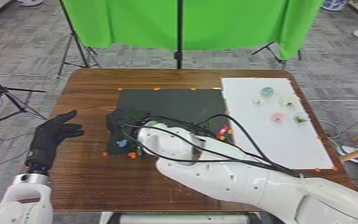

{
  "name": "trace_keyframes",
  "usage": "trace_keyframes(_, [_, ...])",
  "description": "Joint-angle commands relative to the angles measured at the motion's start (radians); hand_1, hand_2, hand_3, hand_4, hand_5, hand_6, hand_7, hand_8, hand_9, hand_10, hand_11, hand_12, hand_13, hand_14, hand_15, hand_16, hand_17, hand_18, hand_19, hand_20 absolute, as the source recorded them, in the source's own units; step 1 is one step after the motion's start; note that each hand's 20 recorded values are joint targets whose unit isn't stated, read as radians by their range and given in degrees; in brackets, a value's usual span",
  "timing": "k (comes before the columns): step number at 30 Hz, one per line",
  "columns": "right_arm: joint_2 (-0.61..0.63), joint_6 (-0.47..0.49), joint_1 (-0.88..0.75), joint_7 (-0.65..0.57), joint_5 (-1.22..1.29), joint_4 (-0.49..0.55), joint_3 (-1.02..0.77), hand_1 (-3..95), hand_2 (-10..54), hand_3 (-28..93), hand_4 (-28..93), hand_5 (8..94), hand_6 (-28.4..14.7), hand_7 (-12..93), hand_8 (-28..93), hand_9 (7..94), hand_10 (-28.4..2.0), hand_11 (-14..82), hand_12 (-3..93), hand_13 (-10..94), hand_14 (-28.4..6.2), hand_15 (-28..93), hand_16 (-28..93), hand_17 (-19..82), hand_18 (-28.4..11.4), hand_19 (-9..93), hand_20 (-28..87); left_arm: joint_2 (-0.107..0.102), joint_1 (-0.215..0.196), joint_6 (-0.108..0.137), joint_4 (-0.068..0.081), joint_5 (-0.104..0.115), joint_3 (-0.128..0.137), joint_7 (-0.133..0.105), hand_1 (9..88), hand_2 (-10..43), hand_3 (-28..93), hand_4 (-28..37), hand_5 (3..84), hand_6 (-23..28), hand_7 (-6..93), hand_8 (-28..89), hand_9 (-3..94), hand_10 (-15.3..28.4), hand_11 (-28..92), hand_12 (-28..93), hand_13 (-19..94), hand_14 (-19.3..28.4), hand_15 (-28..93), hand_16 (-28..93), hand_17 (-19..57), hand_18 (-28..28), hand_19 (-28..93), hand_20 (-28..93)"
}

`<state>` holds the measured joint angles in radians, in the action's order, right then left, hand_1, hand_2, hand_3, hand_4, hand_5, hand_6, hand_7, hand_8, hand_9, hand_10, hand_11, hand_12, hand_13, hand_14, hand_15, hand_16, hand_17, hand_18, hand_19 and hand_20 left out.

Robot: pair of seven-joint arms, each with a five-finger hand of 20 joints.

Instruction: Arrange flowers

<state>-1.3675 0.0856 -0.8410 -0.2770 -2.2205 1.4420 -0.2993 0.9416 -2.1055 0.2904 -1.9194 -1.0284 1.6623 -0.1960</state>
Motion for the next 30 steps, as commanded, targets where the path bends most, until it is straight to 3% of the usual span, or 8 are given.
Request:
trace_keyframes(1, [0.014, 0.069, 0.033, -0.022, -0.016, 0.014, -0.022, 53.9, -9.5, 61, -16, 61.8, 4.1, 19, -11, 86.7, -8.6, 17.3, 47.1, 88, -1.2, 59, 38, 61, -12.9, 93, 54, 0.006, -0.021, -0.013, -0.007, -0.007, 0.010, 0.019, 21.0, 20.1, 64, -28.3, 47.7, 4.0, 10.9, -7, 53.5, 16.1, 27, 14, 48, 21.2, 34, -2, 12.9, 15.5, 23, 23])
trace_keyframes(5, [0.044, 0.055, 0.051, -0.029, -0.007, 0.054, -0.046, 52.7, -9.5, 62, -16, 59.7, 4.0, 19, -12, 85.4, -8.7, 18.0, 46.4, 88, -1.3, 59, 38, 60, -13.3, 93, 54, 0.007, -0.035, -0.009, -0.015, -0.007, 0.019, 0.022, 21.0, 20.0, 64, -28.3, 47.7, 3.9, 10.8, -7, 53.5, 16.1, 27, 14, 48, 21.2, 34, -2, 12.9, 15.4, 23, 22])
trace_keyframes(12, [0.204, -0.023, 0.082, -0.080, 0.045, 0.274, -0.158, 48.4, -9.5, 64, -16, 57.5, 3.6, 18, -12, 81.8, -9.4, 20.7, 42.4, 87, -2.2, 59, 38, 59, -13.9, 93, 54, 0.010, -0.073, -0.006, -0.034, -0.013, 0.049, 0.033, 20.9, 19.9, 64, -28.3, 47.6, 3.9, 10.8, -7, 53.4, 16.1, 27, 14, 48, 21.3, 34, -2, 12.9, 15.5, 23, 22])
trace_keyframes(15, [0.296, -0.021, 0.048, -0.106, 0.064, 0.371, -0.270, 42.0, -9.5, 68, -16, 56.6, 2.7, 16, -10, 76.9, -11.7, 25.3, 30.6, 85, -3.3, 59, 37, 58, -14.5, 93, 55, 0.012, -0.087, 0.001, -0.040, -0.012, 0.055, 0.030, 20.9, 19.9, 64, -28.3, 47.7, 3.9, 10.8, -7, 53.4, 16.1, 27, 14, 48, 21.3, 34, -2, 12.9, 15.5, 23, 23])
trace_keyframes(19, [0.425, -0.034, -0.028, -0.164, 0.065, 0.462, -0.431, 37.0, -9.5, 68, -15, 52.7, -0.2, 12, -8, 71.8, -14.3, 23.3, 26.7, 82, -5.2, 61, 37, 57, -15.1, 93, 56, 0.014, -0.097, -0.002, -0.047, -0.014, 0.068, 0.037, 21.0, 19.9, 64, -28.3, 47.7, 3.9, 10.8, -7, 53.5, 16.1, 27, 14, 48, 21.3, 34, -2, 12.9, 15.5, 23, 23])
trace_keyframes(22, [0.502, 0.048, -0.123, -0.214, 0.077, 0.511, -0.583, 33.1, -9.5, 66, -14, 51.8, -1.8, 10, -7, 69.6, -16.1, 21.4, 26.8, 81, -6.3, 61, 37, 55, -16.2, 93, 56, 0.020, -0.111, 0.006, -0.056, -0.017, 0.079, 0.033, 20.9, 19.9, 64, -28.3, 47.6, 3.8, 10.7, -7, 53.5, 16.2, 27, 14, 48, 21.3, 34, -2, 12.9, 15.5, 23, 22])
trace_keyframes(25, [0.539, 0.245, -0.198, -0.295, 0.139, 0.524, -0.727, 30.2, -9.5, 65, -12, 51.9, -2.4, 9, -6, 69.6, -16.9, 20.0, 26.5, 80, -7.8, 61, 36, 54, -17.2, 93, 55, 0.028, -0.125, 0.016, -0.064, -0.016, 0.091, 0.032, 21.0, 19.9, 64, -28.3, 47.6, 3.8, 10.7, -6, 53.5, 16.2, 27, 14, 48, 21.3, 34, -2, 12.8, 15.6, 23, 23])
trace_keyframes(30, [0.625, 0.322, -0.299, -0.375, 0.164, 0.463, -0.809, 27.2, -7.7, 60, -11, 54.4, -3.2, 6, -6, 74.1, -18.0, 15.2, 23.4, 80, -8.8, 59, 35, 54, -18.1, 93, 54, 0.037, -0.124, 0.012, -0.066, -0.024, 0.088, 0.033, 21.0, 19.9, 64, -28.3, 47.6, 3.8, 10.8, -7, 53.5, 16.1, 27, 14, 48, 21.2, 34, -2, 12.8, 15.6, 23, 22])
